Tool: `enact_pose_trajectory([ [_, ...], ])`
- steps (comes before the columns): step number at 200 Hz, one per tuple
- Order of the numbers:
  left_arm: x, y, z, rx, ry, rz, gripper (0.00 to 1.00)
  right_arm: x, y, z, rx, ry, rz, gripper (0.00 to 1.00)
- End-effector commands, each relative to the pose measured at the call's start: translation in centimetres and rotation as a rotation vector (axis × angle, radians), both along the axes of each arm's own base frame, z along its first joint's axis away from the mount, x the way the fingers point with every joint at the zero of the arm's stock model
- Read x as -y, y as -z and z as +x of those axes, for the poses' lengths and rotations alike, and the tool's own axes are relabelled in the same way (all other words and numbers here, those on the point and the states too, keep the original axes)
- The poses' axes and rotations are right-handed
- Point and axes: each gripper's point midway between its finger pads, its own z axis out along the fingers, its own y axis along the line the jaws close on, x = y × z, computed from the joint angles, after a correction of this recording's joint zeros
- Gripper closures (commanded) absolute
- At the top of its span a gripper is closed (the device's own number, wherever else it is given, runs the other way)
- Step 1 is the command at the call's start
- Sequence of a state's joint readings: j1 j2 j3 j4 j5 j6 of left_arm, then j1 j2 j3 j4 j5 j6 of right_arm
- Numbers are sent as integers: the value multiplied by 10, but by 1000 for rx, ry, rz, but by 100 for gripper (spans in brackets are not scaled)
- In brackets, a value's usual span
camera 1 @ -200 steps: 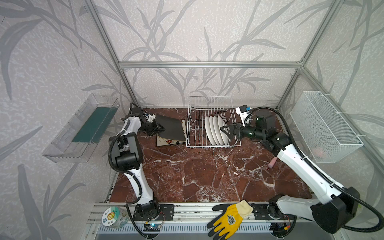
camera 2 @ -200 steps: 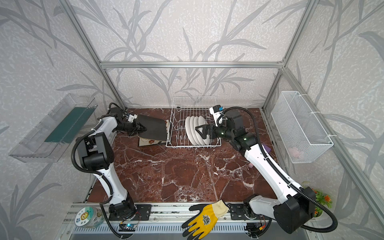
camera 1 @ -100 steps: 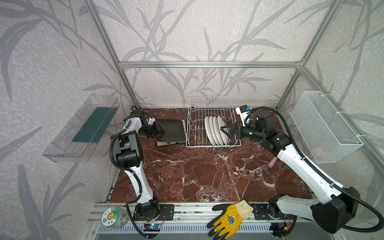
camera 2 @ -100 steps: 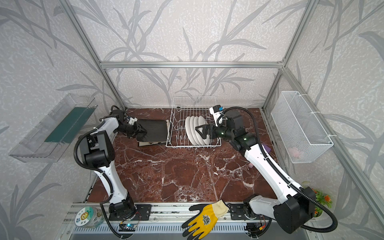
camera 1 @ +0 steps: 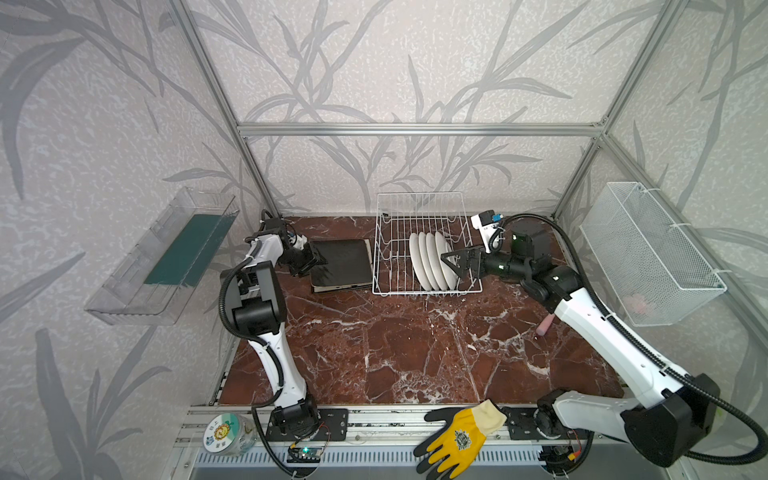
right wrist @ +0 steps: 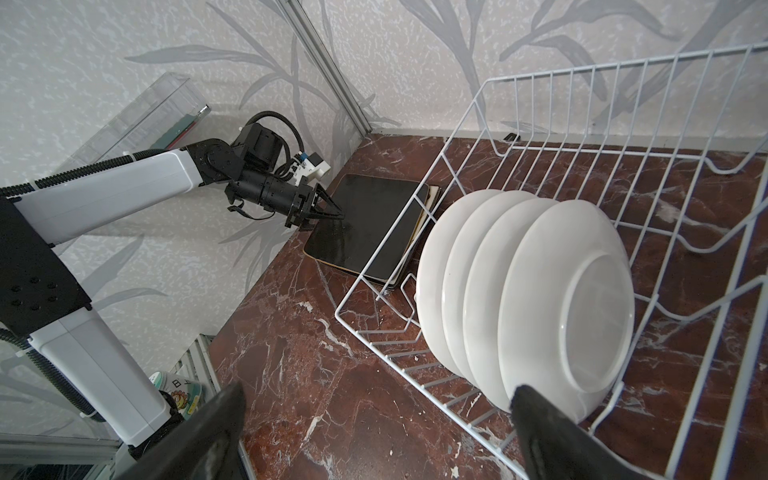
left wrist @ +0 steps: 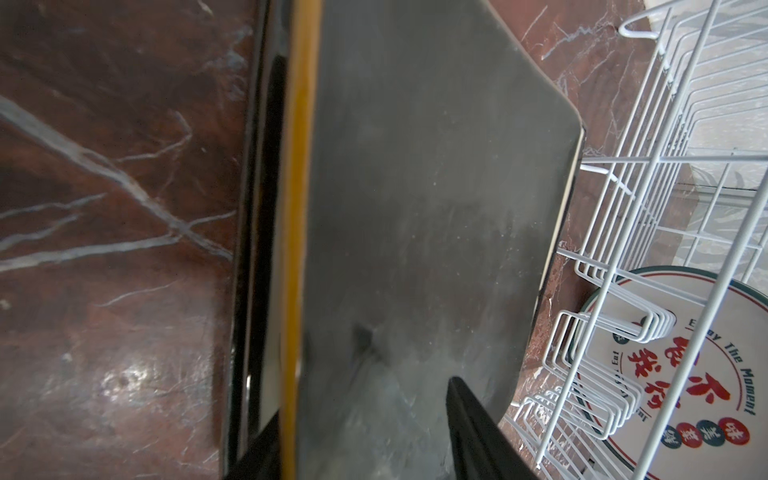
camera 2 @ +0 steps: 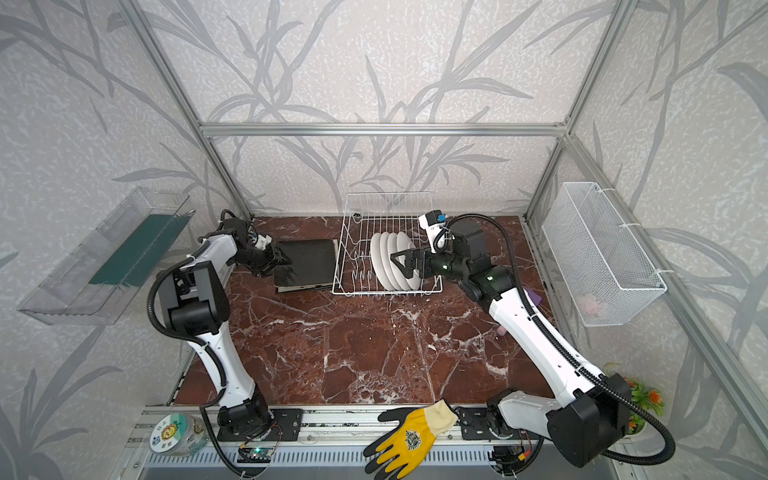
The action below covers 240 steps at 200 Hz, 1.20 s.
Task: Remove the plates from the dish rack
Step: 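Open the left gripper and lift it off the stacked black plate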
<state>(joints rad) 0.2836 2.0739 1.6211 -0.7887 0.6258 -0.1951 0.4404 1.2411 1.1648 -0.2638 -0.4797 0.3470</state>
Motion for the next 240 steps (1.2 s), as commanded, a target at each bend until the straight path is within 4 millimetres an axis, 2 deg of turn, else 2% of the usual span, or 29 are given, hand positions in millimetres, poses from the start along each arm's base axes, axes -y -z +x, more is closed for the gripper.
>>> enact_pose_trajectory([
  [1, -5, -12, 5, 37, -13, 20, 44, 0, -5, -7, 19, -14, 5, 1],
  [83, -20, -17, 4, 46, -63, 95, 38, -1, -4, -7, 17, -18, 1, 1],
  [115, -24, -29, 4, 72, -87, 116, 33, 1, -4, -8, 18, -15, -4, 1],
  [171, -21, -66, 4, 162, -125, 114, 28, 1, -6, -8, 19, -14, -1, 1],
  [211, -6, -109, 1, 285, -135, 81, 18, 1, -8, -9, 21, -14, -5, 1],
  [222, -1, -122, 0, 316, -125, 86, 11, 2, -7, -10, 16, -14, -6, 1],
  [240, 10, -142, -3, 359, -107, 77, 9, 2, -8, -11, 18, -14, -7, 1],
])
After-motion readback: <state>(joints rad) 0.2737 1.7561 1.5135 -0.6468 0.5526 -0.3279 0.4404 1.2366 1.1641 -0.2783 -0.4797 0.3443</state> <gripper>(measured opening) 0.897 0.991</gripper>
